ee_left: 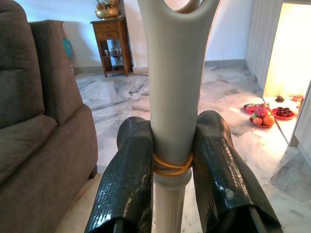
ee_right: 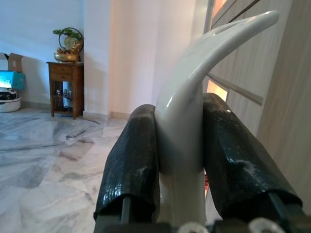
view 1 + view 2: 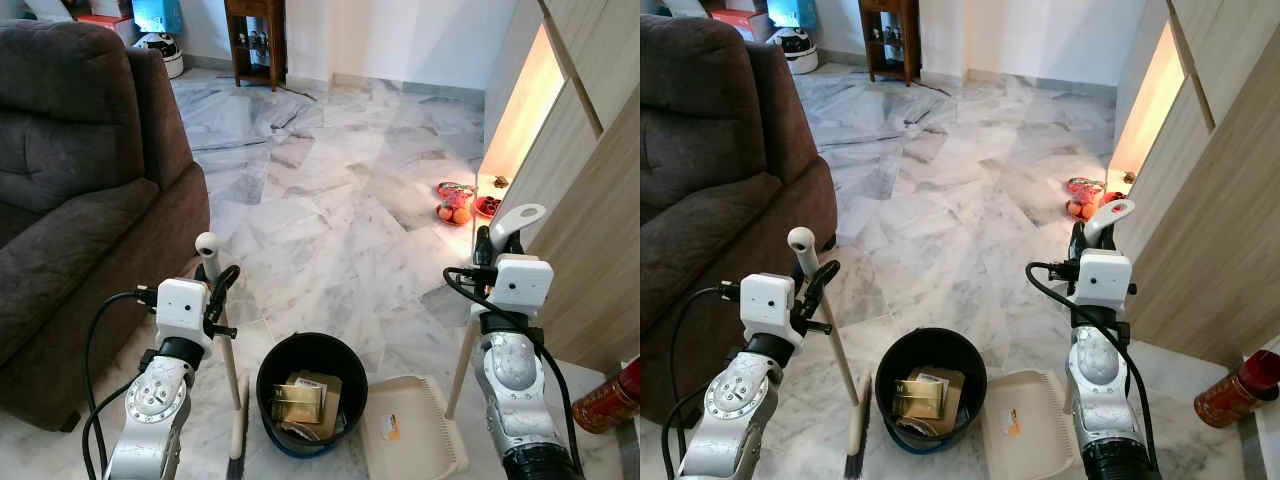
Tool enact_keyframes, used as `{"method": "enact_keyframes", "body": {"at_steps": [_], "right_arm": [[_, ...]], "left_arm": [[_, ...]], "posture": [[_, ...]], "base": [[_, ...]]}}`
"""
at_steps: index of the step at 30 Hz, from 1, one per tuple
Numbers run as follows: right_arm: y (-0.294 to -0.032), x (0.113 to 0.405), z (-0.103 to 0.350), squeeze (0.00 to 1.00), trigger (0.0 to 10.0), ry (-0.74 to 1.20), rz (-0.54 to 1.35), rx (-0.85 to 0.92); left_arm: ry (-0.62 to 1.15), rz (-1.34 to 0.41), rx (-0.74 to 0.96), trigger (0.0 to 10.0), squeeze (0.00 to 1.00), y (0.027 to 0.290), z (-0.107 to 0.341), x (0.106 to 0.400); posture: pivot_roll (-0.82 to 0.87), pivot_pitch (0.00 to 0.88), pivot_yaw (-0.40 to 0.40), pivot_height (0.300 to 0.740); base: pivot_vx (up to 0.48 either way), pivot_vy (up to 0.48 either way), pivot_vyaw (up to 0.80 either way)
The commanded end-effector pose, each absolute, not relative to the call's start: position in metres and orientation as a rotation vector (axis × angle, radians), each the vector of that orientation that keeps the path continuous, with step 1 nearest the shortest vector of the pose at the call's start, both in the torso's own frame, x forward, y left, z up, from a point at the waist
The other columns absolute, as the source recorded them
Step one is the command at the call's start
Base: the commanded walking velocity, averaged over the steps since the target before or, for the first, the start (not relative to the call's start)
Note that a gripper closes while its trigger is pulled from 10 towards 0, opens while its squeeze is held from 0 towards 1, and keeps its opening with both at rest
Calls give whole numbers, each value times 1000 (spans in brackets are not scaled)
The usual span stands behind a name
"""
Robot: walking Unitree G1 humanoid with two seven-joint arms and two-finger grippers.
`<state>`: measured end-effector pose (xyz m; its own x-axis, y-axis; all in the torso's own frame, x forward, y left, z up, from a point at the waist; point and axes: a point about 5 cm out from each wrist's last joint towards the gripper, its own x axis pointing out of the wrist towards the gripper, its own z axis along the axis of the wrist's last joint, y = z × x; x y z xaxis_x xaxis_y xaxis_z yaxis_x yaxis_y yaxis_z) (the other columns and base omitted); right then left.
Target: Sweep floor
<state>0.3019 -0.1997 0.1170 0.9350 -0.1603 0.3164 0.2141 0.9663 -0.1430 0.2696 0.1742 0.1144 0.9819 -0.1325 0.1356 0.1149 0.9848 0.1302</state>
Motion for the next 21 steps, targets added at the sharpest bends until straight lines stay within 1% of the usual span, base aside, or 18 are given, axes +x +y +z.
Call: {"method": "enact_keyframes", "body": {"at_steps": [1,4,21], "right_arm": [[-199,304,121,0,10000,-344,-188,-152],[-199,303,118,0,10000,-332,-183,-151],[-201,303,116,0,10000,-340,-172,-147]], "left_arm": [[-121,-114,102,10000,0,176,111,270],[-112,-94,81,10000,0,178,108,269],[-126,-106,82,10000,0,178,112,271]], "posture": [[59,5,-3,740],[54,3,-1,740],[50,5,1,740]], "base": [[0,0,0],[0,0,0],[0,0,0]]}}
